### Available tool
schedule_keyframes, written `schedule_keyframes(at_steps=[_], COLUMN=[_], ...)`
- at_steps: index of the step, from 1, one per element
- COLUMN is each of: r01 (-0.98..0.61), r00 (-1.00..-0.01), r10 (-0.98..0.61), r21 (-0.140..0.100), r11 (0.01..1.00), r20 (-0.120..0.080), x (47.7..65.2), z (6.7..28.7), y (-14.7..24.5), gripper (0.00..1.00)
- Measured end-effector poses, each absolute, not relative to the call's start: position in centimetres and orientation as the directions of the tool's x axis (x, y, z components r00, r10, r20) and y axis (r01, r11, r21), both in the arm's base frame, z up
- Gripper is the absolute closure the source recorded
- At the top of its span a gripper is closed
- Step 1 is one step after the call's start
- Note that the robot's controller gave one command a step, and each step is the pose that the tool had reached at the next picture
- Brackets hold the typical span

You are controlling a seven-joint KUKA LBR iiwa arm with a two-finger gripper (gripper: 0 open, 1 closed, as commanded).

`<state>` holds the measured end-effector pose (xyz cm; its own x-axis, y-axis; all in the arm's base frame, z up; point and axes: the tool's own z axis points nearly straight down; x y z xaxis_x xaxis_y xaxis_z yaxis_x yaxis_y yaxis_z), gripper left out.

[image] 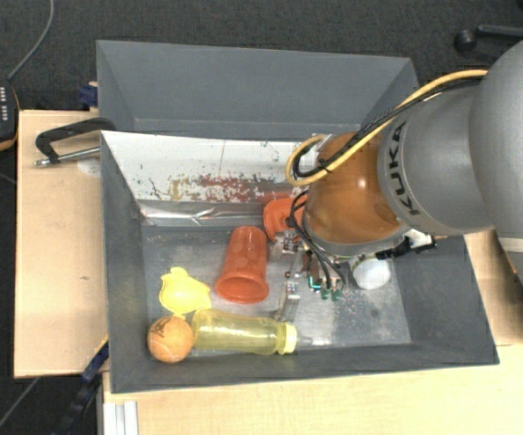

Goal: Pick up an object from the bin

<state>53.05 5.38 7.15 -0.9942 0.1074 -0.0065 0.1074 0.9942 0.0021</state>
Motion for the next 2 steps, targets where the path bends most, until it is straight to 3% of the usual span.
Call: schedule_keyframes(at_steps=[1,2], r01=[0.107,-0.049], r00=[-0.994,-0.999], r10=[0.107,-0.049], r21=[0.002,0.002], r11=[0.994,0.999], r20=[-0.007,-0.008], x=[53.0,52.3], z=[7.2,9.4], y=[5.4,4.7], gripper=[0.0,0.0])
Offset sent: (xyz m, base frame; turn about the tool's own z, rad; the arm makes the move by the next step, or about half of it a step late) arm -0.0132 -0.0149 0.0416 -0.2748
